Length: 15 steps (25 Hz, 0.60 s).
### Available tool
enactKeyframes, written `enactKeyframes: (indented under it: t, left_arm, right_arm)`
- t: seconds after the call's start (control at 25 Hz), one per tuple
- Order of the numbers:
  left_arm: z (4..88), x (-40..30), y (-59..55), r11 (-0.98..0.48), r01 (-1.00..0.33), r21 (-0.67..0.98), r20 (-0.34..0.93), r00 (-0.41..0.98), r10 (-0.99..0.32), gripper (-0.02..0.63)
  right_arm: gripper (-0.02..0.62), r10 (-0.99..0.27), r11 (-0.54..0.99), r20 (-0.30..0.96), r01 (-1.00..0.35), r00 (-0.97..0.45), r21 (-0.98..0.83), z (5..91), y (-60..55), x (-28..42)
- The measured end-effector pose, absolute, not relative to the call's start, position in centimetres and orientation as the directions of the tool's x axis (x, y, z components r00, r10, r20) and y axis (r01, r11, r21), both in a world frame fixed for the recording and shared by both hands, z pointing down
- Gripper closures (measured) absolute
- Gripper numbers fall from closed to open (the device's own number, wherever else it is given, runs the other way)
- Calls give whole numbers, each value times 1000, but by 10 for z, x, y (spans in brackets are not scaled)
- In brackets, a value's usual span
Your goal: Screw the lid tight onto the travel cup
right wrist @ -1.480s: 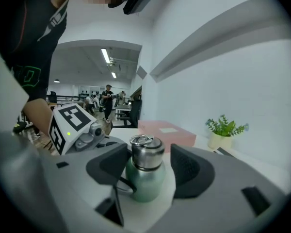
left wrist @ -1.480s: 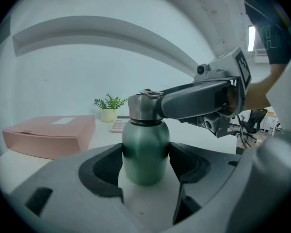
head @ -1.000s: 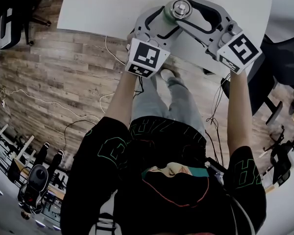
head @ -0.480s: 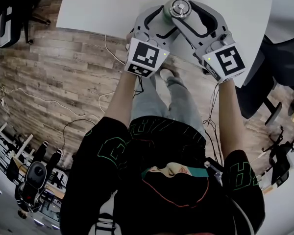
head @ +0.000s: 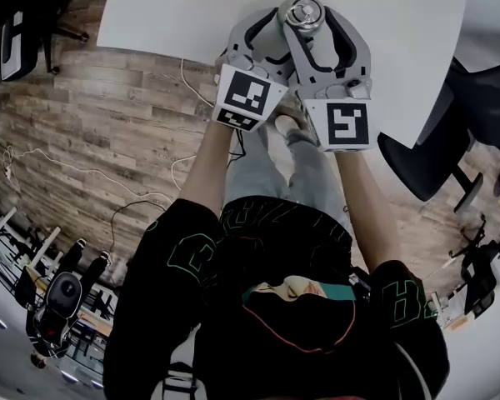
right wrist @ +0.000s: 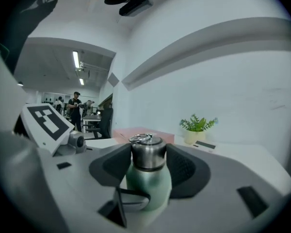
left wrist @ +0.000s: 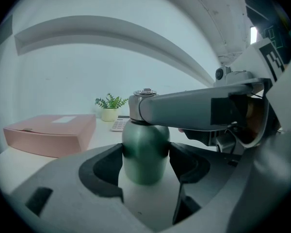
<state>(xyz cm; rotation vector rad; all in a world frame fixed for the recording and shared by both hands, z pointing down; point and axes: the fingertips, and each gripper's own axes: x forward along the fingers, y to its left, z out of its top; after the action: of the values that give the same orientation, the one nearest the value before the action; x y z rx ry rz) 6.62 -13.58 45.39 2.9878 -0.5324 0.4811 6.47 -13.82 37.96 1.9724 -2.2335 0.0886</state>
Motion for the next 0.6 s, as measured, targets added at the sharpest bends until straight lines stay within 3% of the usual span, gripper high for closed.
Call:
enactKeyframes:
  t: [0.2,0.6]
  left_arm:
    - [454,64,-137,-936,-352,18,314,891,-328,295]
    - [456,65,-139,-940,-341,29,316,895,-315,295]
  right_arm:
    - [359,-976,127,184,-991,-118,36,382,-139,63]
    - [336,-873,443,235,-896,-428,10,383,-134,74]
